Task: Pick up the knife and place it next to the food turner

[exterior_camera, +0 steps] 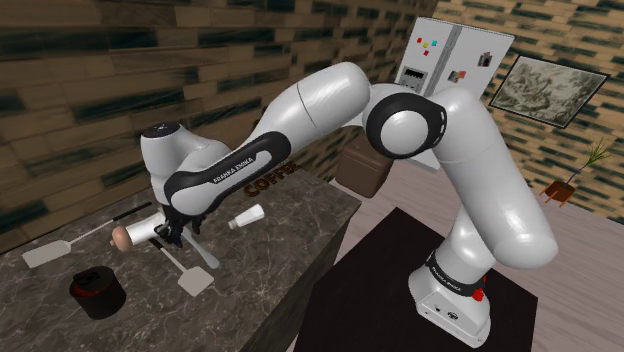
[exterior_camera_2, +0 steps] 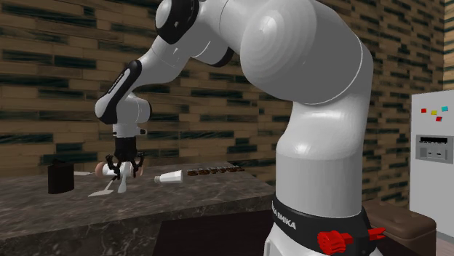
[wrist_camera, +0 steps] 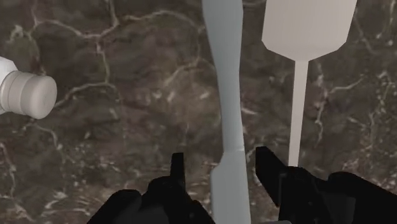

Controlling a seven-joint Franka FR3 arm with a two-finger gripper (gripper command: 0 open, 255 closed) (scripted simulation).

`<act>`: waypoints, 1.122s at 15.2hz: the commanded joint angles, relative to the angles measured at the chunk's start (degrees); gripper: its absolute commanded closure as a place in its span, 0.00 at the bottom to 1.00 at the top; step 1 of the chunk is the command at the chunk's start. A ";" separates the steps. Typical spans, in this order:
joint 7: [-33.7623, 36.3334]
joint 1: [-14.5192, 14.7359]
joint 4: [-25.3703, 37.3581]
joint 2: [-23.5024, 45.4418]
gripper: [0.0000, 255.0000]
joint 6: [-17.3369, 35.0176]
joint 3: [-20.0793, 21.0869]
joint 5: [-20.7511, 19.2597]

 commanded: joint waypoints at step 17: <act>-0.44 -0.41 -0.34 -4.27 0.00 -4.32 0.66 0.75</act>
